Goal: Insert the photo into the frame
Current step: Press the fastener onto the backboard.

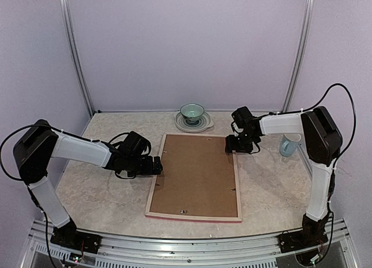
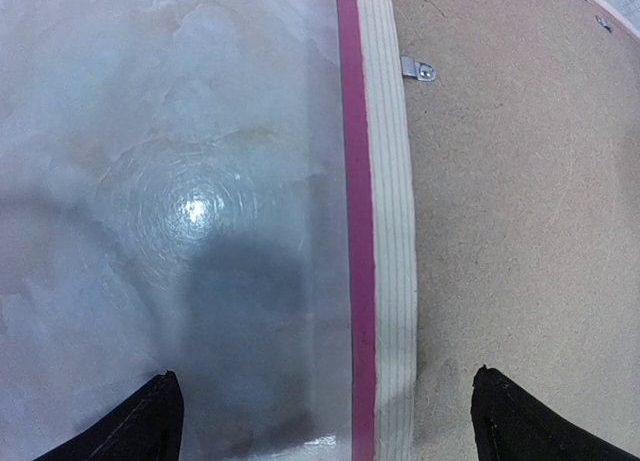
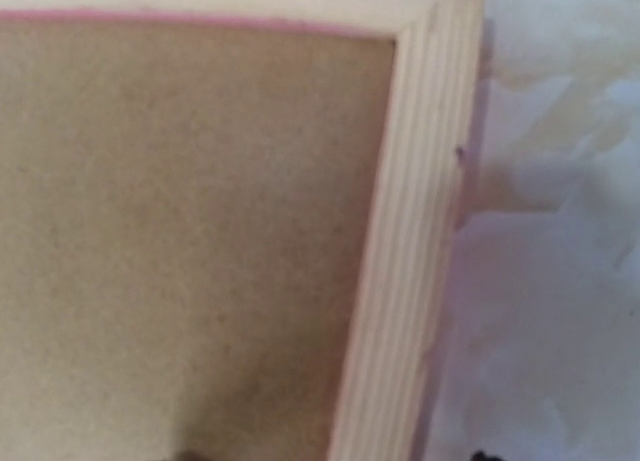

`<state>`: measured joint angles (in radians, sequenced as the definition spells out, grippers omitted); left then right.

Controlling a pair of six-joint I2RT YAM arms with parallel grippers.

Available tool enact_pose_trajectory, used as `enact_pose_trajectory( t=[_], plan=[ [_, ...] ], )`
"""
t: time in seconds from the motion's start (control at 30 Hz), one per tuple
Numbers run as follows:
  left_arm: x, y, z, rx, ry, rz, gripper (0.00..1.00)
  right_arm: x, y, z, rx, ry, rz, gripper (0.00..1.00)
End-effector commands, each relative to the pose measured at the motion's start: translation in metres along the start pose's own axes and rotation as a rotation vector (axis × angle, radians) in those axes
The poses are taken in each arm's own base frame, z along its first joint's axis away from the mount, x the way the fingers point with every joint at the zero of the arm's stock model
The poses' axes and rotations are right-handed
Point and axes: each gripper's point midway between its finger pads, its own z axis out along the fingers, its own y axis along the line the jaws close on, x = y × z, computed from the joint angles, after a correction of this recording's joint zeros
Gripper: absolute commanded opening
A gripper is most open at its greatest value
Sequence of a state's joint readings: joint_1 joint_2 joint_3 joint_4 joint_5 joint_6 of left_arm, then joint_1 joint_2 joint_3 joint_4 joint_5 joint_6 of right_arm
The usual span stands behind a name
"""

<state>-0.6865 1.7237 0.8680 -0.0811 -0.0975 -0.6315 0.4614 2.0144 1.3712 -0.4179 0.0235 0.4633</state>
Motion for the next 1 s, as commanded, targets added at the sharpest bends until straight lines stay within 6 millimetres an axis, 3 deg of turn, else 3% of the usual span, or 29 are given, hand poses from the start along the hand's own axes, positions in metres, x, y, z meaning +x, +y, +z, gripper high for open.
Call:
enact_pose_trajectory(
  t=[0.0, 0.77, 0.97],
  plan=[
    [0.008, 0.000, 0.004, 0.007, 0.019, -0.001, 0.99, 0.013, -0.007, 0.011, 0.003, 0.036, 0.007, 0.63],
    [0.014, 0.003, 0.004, 0.004, 0.031, -0.006, 0.99, 0.022, -0.013, 0.004, 0.003, 0.022, 0.034, 0.50],
    [0.013, 0.002, 0.005, 0.006, 0.031, -0.005, 0.99, 0.022, -0.015, 0.002, 0.000, 0.019, 0.041, 0.35]
  ],
)
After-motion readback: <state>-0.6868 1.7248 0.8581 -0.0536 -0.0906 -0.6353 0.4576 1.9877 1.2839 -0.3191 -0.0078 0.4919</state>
